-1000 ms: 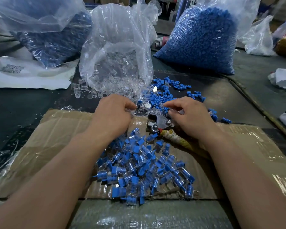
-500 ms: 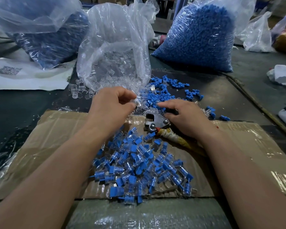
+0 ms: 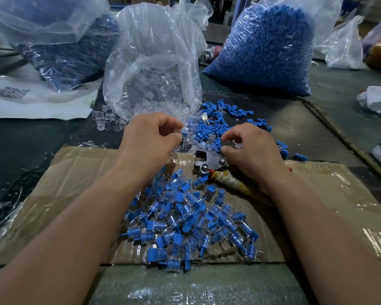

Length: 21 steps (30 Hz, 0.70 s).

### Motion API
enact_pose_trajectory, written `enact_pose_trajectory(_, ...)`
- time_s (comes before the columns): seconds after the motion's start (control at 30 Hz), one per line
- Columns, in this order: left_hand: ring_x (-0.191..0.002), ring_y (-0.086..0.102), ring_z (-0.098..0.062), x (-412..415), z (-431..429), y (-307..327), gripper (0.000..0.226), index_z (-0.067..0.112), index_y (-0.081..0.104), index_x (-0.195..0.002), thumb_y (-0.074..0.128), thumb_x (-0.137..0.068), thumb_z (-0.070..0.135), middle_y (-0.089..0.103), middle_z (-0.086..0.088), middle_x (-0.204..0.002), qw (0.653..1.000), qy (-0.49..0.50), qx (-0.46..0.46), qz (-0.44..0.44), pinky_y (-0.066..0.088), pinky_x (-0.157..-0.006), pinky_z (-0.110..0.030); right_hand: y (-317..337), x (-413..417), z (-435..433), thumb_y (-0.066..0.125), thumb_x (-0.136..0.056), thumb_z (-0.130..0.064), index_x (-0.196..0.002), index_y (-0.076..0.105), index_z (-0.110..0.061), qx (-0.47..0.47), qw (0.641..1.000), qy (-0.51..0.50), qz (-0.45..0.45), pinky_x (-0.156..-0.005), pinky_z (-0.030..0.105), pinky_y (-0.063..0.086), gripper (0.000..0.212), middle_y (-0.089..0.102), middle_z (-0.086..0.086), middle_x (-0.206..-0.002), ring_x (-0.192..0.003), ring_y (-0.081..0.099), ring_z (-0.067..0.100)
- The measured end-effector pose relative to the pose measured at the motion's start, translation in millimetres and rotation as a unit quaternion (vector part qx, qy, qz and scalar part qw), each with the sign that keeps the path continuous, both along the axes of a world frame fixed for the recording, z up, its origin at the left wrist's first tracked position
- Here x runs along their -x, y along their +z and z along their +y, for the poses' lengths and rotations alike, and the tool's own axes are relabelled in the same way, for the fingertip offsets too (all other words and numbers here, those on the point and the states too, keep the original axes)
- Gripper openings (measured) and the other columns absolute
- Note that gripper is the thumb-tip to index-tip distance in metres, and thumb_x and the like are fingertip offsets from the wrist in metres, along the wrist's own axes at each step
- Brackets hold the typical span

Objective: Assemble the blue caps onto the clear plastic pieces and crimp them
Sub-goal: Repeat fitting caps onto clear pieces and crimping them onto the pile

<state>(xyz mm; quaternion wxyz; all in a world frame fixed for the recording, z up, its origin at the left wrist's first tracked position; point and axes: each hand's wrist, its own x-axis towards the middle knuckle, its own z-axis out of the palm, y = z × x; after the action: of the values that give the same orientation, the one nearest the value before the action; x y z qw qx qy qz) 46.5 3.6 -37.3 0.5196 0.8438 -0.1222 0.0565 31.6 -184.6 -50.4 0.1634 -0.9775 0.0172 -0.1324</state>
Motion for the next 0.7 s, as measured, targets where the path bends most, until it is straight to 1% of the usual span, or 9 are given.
enact_pose_trajectory(0.07, -0.079, 0.061, -0.004, 0.4, 0.2, 0.5, 0.014, 0.022, 0.065, -0.089, 0.065, -0.084, 0.009, 0.064, 0.008, -0.081, 1.000, -0.003, 0.003, 0.001, 0.048, -0.073, -0.015, 0.0, 0.0, 1.7, 0.052, -0.092, -0.026, -0.129, 0.051, -0.024, 0.026, 0.998, 0.036, 0.052, -0.102, 0.032, 0.029, 0.037, 0.048, -0.002, -0.136, -0.123, 0.041, 0.015)
enact_pose_trajectory(0.13, -0.079, 0.061, -0.005, 0.9, 0.1, 0.9, 0.014, 0.021, 0.066, -0.090, 0.064, -0.084, 0.009, 0.064, 0.008, -0.082, 1.000, -0.006, 0.003, 0.000, 0.048, -0.074, -0.015, -0.1, -0.1, 2.4, 0.045, -0.095, -0.023, -0.135, 0.045, -0.027, 0.035, 0.993, 0.056, 0.095, -0.105, 0.033, 0.026, 0.040, 0.043, -0.003, -0.142, -0.129, 0.036, 0.016)
enact_pose_trajectory(0.2, -0.079, 0.061, -0.005, 1.4, 0.3, 1.0, 0.014, 0.021, 0.066, -0.091, 0.064, -0.084, 0.009, 0.064, 0.008, -0.082, 1.000, -0.007, 0.002, -0.002, 0.048, -0.074, -0.015, 0.4, -0.2, -0.1, 0.050, -0.092, -0.021, -0.126, 0.055, -0.027, 0.016, 0.995, 0.037, 0.089, -0.095, 0.032, 0.035, 0.034, 0.053, 0.000, -0.132, -0.118, 0.046, 0.018)
enact_pose_trajectory(0.3, -0.077, 0.060, -0.002, 1.4, 0.2, 0.4, 0.013, 0.020, 0.067, -0.092, 0.064, -0.084, 0.010, 0.063, 0.009, -0.081, 1.000, -0.004, 0.000, -0.007, 0.046, -0.069, -0.010, 0.3, 0.0, -1.9, 0.058, -0.088, -0.024, -0.116, 0.064, -0.028, -0.005, 0.997, 0.013, 0.075, -0.084, 0.025, 0.035, 0.028, 0.059, -0.004, -0.123, -0.104, 0.049, 0.011)
enact_pose_trajectory(0.37, -0.075, 0.060, -0.002, 1.2, 0.1, -0.1, 0.013, 0.019, 0.067, -0.093, 0.064, -0.084, 0.009, 0.063, 0.009, -0.081, 1.000, -0.005, 0.002, -0.007, 0.046, -0.066, -0.008, -0.3, -0.6, -2.5, 0.062, -0.086, -0.025, -0.110, 0.067, -0.028, -0.018, 0.998, 0.004, 0.062, -0.081, 0.023, 0.036, 0.025, 0.062, -0.006, -0.119, -0.094, 0.048, 0.005)
enact_pose_trajectory(0.43, -0.075, 0.062, -0.006, 0.8, 0.0, -0.2, 0.013, 0.020, 0.066, -0.090, 0.063, -0.084, 0.008, 0.065, 0.006, -0.081, 1.000, -0.010, 0.015, -0.001, 0.050, -0.068, -0.013, -0.3, -0.7, -2.6, 0.064, -0.085, -0.026, -0.107, 0.068, -0.028, -0.025, 0.998, 0.000, 0.061, -0.080, 0.024, 0.038, 0.023, 0.064, -0.007, -0.116, -0.090, 0.049, 0.004)
enact_pose_trajectory(0.53, -0.075, 0.067, -0.009, 0.9, -0.3, 1.0, 0.020, 0.026, 0.062, -0.083, 0.062, -0.085, 0.006, 0.067, 0.002, -0.084, 0.998, -0.027, 0.054, 0.020, 0.055, -0.072, -0.022, 0.7, -1.0, -2.1, 0.064, -0.085, -0.029, -0.105, 0.068, -0.028, -0.017, 0.998, 0.000, 0.068, -0.081, 0.028, 0.041, 0.021, 0.063, -0.005, -0.113, -0.095, 0.053, 0.011)
enact_pose_trajectory(0.63, -0.075, 0.067, -0.009, 1.8, -0.9, 1.9, 0.022, 0.027, 0.064, -0.082, 0.068, -0.080, 0.005, 0.067, 0.003, -0.082, 0.996, -0.041, 0.070, 0.027, 0.054, -0.072, -0.019, 1.6, -0.9, -1.7, 0.063, -0.085, -0.029, -0.099, 0.067, -0.026, -0.008, 0.997, 0.011, 0.075, -0.078, 0.029, 0.039, 0.015, 0.053, -0.005, -0.101, -0.091, 0.048, 0.012)
enact_pose_trajectory(0.7, -0.073, 0.066, -0.007, 2.1, -1.0, 2.2, 0.023, 0.026, 0.065, -0.080, 0.071, -0.077, 0.005, 0.067, 0.006, -0.079, 0.996, -0.045, 0.070, 0.026, 0.053, -0.068, -0.013, 2.2, -1.2, -2.2, 0.063, -0.085, -0.028, -0.090, 0.062, -0.025, -0.022, 0.996, 0.014, 0.086, -0.076, 0.026, 0.035, 0.005, 0.046, -0.008, -0.094, -0.088, 0.045, 0.009)
